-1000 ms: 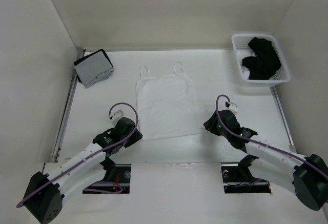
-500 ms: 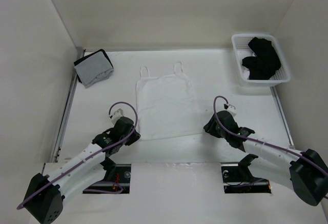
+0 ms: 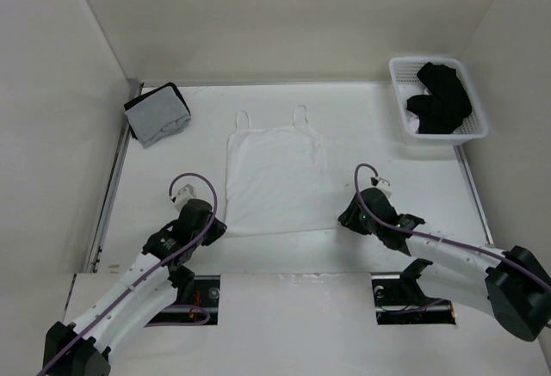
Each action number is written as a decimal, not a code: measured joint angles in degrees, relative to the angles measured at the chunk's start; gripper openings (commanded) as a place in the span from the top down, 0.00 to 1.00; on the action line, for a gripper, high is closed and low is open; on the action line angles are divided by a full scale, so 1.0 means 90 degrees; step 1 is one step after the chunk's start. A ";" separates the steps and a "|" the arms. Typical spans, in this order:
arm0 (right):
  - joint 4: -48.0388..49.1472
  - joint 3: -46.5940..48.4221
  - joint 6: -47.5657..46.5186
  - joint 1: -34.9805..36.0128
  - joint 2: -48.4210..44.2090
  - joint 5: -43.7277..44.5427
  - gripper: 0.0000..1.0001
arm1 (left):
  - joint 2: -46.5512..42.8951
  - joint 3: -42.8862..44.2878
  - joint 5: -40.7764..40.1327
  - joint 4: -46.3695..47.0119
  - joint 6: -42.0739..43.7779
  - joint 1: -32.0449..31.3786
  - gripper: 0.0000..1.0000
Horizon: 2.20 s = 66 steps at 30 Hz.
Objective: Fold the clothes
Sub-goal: Fold the tank top
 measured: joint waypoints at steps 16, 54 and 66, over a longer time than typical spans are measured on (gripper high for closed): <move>0.0313 -0.0019 0.0066 0.0155 0.0204 -0.0525 0.74 | -0.0017 0.0000 0.0007 -0.0066 0.0066 0.0000 0.97; -0.0843 0.3461 -0.1195 -0.1729 0.0758 -0.1171 0.97 | 0.3395 0.3293 -0.1008 0.2438 0.0546 0.0806 0.98; -0.0041 0.6509 -0.1304 -0.2735 0.4891 -0.2242 0.64 | 0.7303 0.6091 -0.0867 0.3383 0.0804 0.1651 0.67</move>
